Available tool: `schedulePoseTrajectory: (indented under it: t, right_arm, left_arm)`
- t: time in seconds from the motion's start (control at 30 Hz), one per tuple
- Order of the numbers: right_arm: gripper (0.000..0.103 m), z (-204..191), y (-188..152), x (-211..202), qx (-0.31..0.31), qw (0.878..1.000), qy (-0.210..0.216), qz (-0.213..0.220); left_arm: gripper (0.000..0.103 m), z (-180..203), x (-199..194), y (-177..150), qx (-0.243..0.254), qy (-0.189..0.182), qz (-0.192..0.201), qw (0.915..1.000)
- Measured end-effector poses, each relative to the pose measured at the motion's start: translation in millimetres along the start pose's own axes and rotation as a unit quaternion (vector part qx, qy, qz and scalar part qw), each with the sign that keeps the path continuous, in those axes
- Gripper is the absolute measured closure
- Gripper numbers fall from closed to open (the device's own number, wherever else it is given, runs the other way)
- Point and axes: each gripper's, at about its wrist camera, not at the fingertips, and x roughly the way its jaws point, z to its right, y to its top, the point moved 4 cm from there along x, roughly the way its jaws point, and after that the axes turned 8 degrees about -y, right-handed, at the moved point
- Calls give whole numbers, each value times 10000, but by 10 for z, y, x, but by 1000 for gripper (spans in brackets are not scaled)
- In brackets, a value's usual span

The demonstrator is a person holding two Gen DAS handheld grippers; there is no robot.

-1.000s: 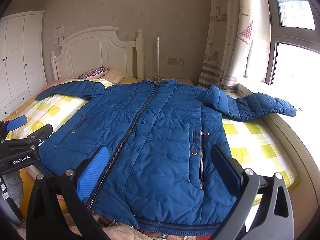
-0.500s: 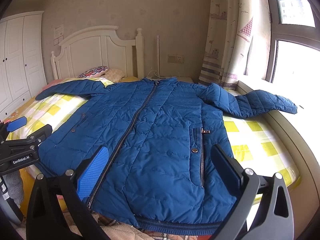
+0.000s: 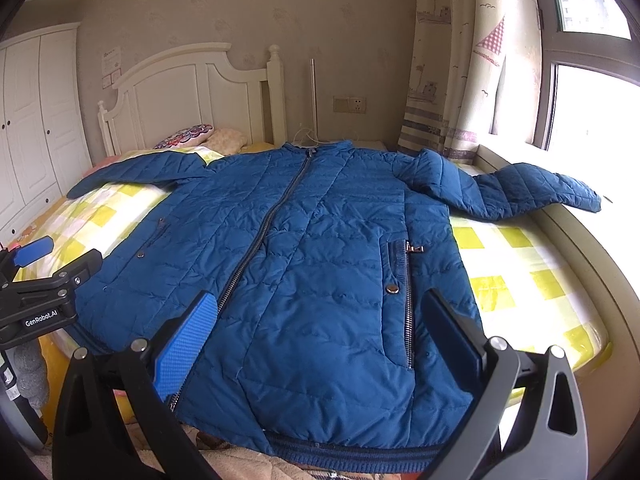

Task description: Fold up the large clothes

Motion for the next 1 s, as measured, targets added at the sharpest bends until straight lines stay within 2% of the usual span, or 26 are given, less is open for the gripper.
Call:
schedulePoseTrajectory:
  t: [0.37,0.6,0.7,0.8,0.9,1.0]
  right_arm:
    - [2,0,33,-122,-11,9999,-6,157]
    - [2,37,-3,-50,82,9999,76,79]
    - [2,138,-10,119,137,9998,86,-77]
    - [2,368,45,425,398,9984,0,-409]
    - [2,868,212,835,1022,9917,-259,-732]
    - [2,1490,382,1260,1733,9782,-751,-858]
  left_arm:
    - [4,31,-126,32,59,-11,153,9999]
    - [4,15,-26,28,9,-66,-8,10000]
    - [4,-7,236,79,104,-65,-202,9997]
    - [4,-14,755,207,463,-96,-758,9960]
    - [4,-48,1346,390,776,-144,-1196,9897]
    - [4,-201,1965,580,760,42,-1499,9858]
